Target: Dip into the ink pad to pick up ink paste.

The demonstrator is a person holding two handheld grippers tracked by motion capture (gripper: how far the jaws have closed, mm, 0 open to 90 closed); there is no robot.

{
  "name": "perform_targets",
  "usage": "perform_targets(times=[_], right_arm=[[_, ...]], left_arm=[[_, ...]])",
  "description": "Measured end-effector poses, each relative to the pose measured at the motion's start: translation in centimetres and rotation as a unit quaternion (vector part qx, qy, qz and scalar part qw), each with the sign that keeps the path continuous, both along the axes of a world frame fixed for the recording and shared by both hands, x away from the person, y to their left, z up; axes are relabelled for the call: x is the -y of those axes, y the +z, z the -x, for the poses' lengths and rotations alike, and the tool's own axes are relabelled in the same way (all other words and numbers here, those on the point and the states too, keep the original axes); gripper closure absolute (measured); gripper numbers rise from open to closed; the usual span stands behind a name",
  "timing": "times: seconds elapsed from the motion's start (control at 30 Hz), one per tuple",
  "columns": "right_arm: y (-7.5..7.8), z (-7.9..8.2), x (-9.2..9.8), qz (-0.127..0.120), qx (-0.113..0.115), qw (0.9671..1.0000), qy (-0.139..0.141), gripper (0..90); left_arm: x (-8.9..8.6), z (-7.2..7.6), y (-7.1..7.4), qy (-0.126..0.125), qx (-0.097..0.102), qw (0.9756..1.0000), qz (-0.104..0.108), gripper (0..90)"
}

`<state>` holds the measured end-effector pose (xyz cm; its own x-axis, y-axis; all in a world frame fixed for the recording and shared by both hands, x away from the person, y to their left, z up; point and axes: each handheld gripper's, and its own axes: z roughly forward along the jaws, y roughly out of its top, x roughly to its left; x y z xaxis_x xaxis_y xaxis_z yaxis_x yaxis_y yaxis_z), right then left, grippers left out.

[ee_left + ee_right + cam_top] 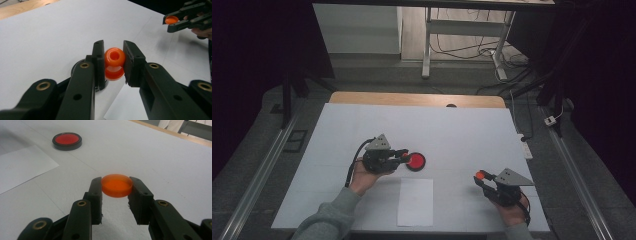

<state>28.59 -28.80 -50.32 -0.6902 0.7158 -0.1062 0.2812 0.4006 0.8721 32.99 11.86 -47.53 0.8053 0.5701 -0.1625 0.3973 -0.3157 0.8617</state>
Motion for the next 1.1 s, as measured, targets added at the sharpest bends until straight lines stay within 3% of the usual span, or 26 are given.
perform_targets(times=[0.4, 1.1], right_arm=[[0.0, -0.1, 0.0, -0.001, 0.002, 1.0, 0.002, 64.2], [0.0, -0.1, -0.1, 0.0, 0.001, 1.0, 0.002, 64.2]], left_arm=[[1.3, -1.8, -1.2, 0.003, -0.013, 0.9998, -0.015, 72.6], [2.5, -3.4, -2.8, 0.008, -0.023, 0.9991, -0.036, 72.5]])
